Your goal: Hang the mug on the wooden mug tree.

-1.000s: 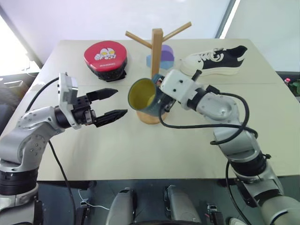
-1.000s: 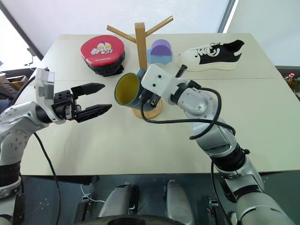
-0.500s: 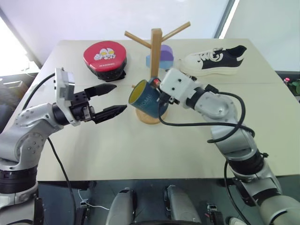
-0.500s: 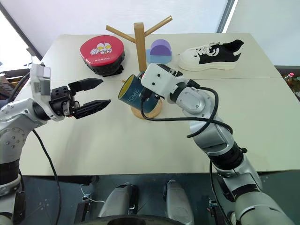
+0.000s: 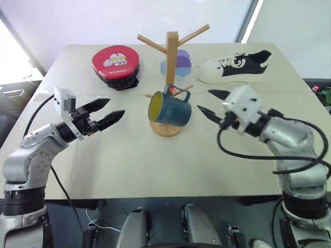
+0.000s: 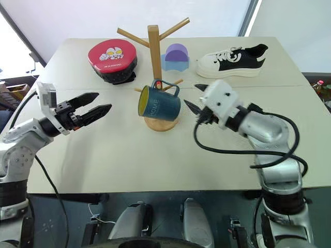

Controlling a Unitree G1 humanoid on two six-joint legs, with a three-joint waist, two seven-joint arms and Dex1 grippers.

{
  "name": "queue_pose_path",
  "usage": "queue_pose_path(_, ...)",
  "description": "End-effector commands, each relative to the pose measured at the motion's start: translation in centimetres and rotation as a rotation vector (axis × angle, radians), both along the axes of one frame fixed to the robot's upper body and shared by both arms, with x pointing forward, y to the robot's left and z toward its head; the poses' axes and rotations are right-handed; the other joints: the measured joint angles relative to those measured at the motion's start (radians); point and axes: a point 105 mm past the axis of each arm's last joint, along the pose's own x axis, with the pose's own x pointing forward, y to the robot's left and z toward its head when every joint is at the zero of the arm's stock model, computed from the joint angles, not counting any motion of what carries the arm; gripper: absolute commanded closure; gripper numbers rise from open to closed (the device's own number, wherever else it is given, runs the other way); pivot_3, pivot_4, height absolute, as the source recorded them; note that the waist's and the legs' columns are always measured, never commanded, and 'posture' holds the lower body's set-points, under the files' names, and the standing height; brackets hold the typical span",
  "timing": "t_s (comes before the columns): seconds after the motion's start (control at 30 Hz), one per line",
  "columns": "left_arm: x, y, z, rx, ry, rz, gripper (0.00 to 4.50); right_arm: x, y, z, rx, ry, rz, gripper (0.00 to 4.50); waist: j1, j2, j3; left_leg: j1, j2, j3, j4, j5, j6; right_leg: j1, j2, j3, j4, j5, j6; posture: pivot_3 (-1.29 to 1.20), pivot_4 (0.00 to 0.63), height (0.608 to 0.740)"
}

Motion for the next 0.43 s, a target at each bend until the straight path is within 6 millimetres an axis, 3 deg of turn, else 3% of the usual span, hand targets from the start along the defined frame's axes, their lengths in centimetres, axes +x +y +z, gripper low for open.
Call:
queue_pose_path(0.03,0.5,2.5,-1.2,0.04,-0.03,0.177,0.0,0.5,-3.8,-1.4,0.172,0.017,-0.133,2.04,0.0,0.0,0.0,0.001,0.0,0.0,0.0,0.0,0.0,0.001,0.0,0.0,0.0,0.0,0.0,0.0,0.15,0.735)
queue_pose_path(0.23,0.5,4.4,-4.5,0.034,0.008,0.317,0.0,1.1,-7.5,-5.3,0.301,0.063,-0.283,2.04,-0.001,0.0,0.0,0.002,0.0,0.001,0.0,0.0,0.0,0.001,-0.002,0.001,0.0,0.0,0.0,0.0,0.15,0.735)
queue_pose_path(0.43,-0.2,4.1,-5.7,0.042,0.014,0.317,0.0,1.5,-8.3,-8.1,0.291,0.098,-0.313,2.04,0.0,0.0,0.0,0.002,0.0,0.001,0.0,0.0,0.0,0.001,-0.002,0.001,0.001,0.0,0.0,0.0,0.15,0.735)
